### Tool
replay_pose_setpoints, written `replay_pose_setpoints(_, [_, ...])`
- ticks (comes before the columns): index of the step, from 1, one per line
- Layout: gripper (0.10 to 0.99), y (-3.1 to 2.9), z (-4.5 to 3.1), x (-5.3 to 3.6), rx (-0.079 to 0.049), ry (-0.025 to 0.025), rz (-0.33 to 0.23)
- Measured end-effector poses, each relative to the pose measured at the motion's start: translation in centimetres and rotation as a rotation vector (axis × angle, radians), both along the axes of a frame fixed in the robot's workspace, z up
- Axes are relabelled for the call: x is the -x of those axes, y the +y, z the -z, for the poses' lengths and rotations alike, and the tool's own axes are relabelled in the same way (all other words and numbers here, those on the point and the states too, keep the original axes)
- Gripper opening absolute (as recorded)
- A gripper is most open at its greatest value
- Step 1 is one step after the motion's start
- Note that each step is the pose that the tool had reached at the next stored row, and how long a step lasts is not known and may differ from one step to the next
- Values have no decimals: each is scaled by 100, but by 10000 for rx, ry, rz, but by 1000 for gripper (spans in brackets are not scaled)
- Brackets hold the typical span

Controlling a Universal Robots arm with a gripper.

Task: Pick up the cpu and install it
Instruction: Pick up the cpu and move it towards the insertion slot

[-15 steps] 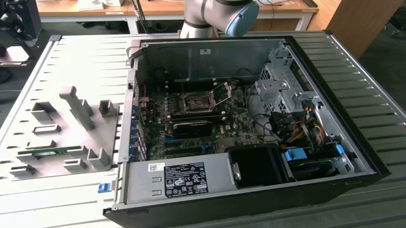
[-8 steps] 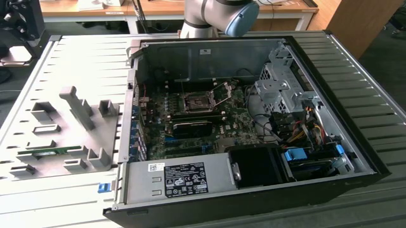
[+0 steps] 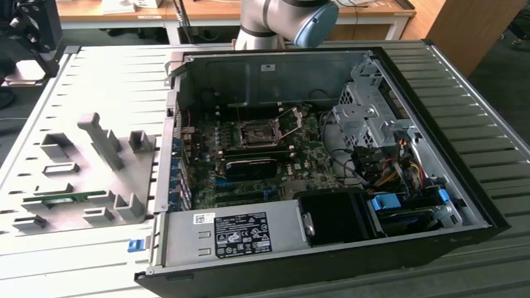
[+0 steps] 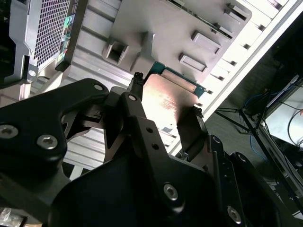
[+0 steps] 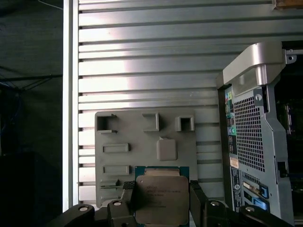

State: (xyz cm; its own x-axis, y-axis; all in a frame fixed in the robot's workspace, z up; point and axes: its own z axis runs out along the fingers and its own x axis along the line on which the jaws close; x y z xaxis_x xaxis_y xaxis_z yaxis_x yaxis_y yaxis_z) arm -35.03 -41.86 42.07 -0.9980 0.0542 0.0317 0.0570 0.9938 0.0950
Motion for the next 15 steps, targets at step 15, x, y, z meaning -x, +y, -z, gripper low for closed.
replay_pose_setpoints(15, [541,0,1,-384,-27,44,0])
